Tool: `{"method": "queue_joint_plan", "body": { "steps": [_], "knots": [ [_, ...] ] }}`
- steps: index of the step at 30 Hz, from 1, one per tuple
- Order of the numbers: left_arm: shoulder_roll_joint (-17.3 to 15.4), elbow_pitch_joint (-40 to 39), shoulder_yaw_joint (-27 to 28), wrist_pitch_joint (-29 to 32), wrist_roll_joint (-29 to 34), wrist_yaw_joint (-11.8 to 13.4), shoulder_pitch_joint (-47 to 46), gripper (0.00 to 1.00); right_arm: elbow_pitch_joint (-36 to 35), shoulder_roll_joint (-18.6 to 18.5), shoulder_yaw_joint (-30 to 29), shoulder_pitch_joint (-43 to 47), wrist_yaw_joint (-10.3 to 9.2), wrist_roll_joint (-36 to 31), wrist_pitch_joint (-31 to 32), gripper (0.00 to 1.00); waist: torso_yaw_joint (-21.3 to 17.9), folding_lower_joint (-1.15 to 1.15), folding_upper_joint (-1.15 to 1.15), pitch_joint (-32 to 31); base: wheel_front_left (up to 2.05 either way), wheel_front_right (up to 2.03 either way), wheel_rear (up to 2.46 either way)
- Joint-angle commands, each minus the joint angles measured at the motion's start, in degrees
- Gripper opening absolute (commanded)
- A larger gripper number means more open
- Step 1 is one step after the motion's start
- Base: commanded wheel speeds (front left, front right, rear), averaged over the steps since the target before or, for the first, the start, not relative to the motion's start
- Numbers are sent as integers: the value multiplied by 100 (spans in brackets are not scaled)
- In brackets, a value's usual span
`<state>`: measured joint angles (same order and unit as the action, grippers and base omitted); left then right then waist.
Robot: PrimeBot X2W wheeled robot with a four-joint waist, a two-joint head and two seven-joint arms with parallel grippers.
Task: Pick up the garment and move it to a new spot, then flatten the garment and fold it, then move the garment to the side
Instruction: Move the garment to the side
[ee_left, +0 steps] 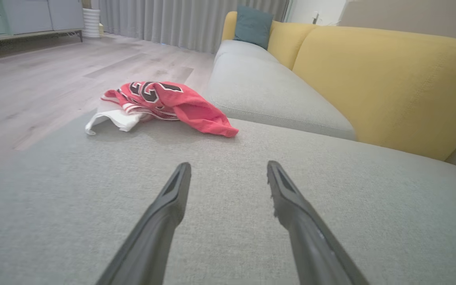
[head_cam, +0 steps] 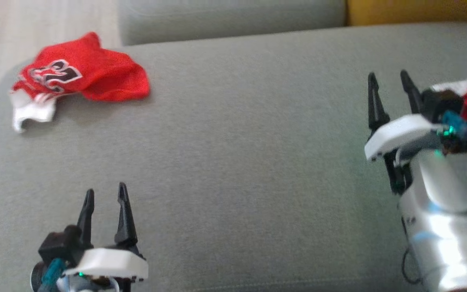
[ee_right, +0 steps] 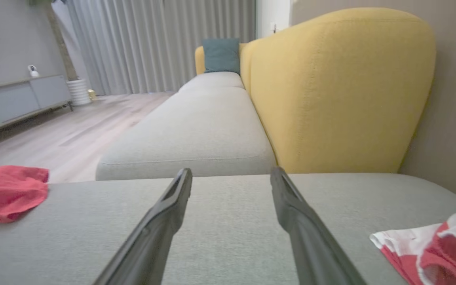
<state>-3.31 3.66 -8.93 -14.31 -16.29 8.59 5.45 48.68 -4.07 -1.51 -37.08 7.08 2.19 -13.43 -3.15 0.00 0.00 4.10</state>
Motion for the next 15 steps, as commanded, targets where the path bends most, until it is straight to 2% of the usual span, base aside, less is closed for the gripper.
{"method": "queue_joint_plan", "body": {
  "steps": [1,7,15],
  "knots": [
    [19,-183,187,-68,21,29,-110,100,-319,107,168,9,41,65,-95,100,249,0,0,-235,0,0,0],
    [31,-133,157,-69,67,-4,109,100,-1488,117,445,1185,41,357,-95,100,400,0,0,-449,0,0,0],
    [39,-113,215,-69,96,-39,218,100,-2798,118,851,2631,41,875,132,100,336,0,0,-506,0,0,0]
  ]
}}
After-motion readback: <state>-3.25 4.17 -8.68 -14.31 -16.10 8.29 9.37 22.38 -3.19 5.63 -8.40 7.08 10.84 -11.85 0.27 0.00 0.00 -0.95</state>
